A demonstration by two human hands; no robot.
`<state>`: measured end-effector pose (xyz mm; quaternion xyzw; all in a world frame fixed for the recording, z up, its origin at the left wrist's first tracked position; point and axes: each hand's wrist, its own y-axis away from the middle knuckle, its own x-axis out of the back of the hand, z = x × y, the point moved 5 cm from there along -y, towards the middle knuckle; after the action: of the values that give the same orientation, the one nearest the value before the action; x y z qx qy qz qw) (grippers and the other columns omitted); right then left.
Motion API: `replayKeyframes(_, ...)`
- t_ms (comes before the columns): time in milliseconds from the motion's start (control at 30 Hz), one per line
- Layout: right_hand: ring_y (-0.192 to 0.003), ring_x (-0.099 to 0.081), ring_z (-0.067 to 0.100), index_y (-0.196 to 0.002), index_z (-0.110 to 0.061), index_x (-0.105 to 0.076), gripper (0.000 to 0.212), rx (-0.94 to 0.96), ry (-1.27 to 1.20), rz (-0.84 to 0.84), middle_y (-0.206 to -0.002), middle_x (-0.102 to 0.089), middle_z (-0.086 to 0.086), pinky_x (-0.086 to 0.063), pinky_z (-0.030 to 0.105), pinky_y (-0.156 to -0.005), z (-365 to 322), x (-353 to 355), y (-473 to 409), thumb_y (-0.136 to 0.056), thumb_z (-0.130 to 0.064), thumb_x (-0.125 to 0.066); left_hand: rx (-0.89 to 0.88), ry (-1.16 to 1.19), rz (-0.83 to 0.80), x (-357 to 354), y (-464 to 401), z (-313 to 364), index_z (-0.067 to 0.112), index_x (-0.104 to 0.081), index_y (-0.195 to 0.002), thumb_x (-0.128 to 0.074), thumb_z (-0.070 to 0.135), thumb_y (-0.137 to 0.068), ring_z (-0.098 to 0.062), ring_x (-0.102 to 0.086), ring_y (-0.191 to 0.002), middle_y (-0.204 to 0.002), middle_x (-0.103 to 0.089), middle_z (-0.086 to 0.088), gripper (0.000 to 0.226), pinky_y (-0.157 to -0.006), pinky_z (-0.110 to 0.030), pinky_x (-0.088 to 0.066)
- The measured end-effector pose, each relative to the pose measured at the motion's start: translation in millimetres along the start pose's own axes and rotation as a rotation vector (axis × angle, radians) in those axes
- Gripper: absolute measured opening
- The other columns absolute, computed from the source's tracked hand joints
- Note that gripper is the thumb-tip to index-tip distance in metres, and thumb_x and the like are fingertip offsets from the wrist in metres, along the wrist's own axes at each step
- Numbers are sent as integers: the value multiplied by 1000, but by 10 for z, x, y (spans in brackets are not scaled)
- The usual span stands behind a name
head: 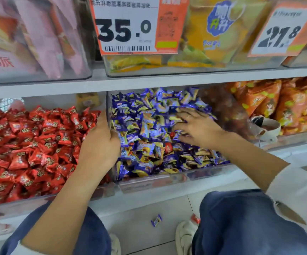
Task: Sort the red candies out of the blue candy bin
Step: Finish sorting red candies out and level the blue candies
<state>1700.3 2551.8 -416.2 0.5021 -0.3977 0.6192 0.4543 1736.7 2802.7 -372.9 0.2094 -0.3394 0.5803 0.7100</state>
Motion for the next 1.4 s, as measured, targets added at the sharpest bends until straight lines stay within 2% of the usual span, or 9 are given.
replayKeyframes(200,-134,-39,29,-118,-38,-64,58,-133,-180,-18,-143,-45,5,-25,48,-112,306,191,378,-79,-71,-38,5,-30,-10,1,-10,-1,13,-33,-140,-41,5,-93,-30,-44,-69,-78,-48,-5,48,-65,-33,-30)
replayKeyframes(367,-123,-52,26,-114,-26,-67,42,269,-127,194,-126,-62,1,-45,47,-99,-530,474,150,-87,-50,-45,10,-16,-31,-24,-9,-28,11,-30,-140,-39,7,-94,-10,-40,-58,-74,-46,-1,47,-62,-31,-29)
replayKeyframes(533,-116,-55,27,-108,-19,-67,31,736,-73,159,-116,-65,3,-50,38,-88,-1309,408,-236,-84,-38,-65,15,25,-10,-15,0,-13,15,-30,-141,-41,6,-93,-22,-42,-71,-87,-49,-6,50,-65,-29,-28)
replayKeyframes(667,-114,-52,35,-112,-21,-64,38,845,102,37,-122,-59,11,-47,45,-92,-1333,266,-373,-77,-35,-68,26,24,-28,-26,-8,-36,18,-27,-143,-40,8,-93,-19,-39,-74,-106,-57,-15,53,-66,-29,-28)
replayKeyframes(833,-118,-53,31,-100,-29,-67,27,695,305,37,-119,-63,4,-41,48,-100,-1315,-14,-407,-78,-20,-54,19,9,-34,-25,-19,-33,18,-24,-145,-40,7,-93,-38,-54,-92,-123,-55,-19,55,-68,-29,-29)
replayKeyframes(1000,-107,-60,30,-88,-24,-70,30,365,258,126,-102,-66,5,-48,47,-93,-837,141,-374,-66,-43,-75,9,-13,-75,0,-11,-22,14,-22,-146,-38,8,-95,-33,-50,-83,-118,-55,-21,54,-68,-30,-30)
replayKeyframes(1167,-102,-62,31,-97,-16,-64,41,57,99,220,-107,-63,10,-41,48,-100,-98,236,73,-90,-51,-44,0,-6,-79,3,0,-20,12,-22,-147,-39,8,-95,-37,-54,-90,-122,-53,-21,55,-70,-32,-32)
replayKeyframes(1267,-117,-55,32,-97,-13,-65,59,-27,37,167,-116,-62,11,-35,51,-105,81,216,304,-94,-59,-28,3,-6,-77,4,2,-5,10,-23,-146,-39,8,-95,-35,-53,-85,-120,-53,-22,53,-68,-31,-31)
replayKeyframes(1400,-123,-51,32,-100,-16,-66,42,88,-46,301,-121,-62,10,-36,53,-105,-339,462,202,-89,-50,-44,-6,22,-78,-18,-3,-33,11,-20,-147,-38,8,-95,-20,-44,-69,-114,-56,-19,55,-65,-32,-33)
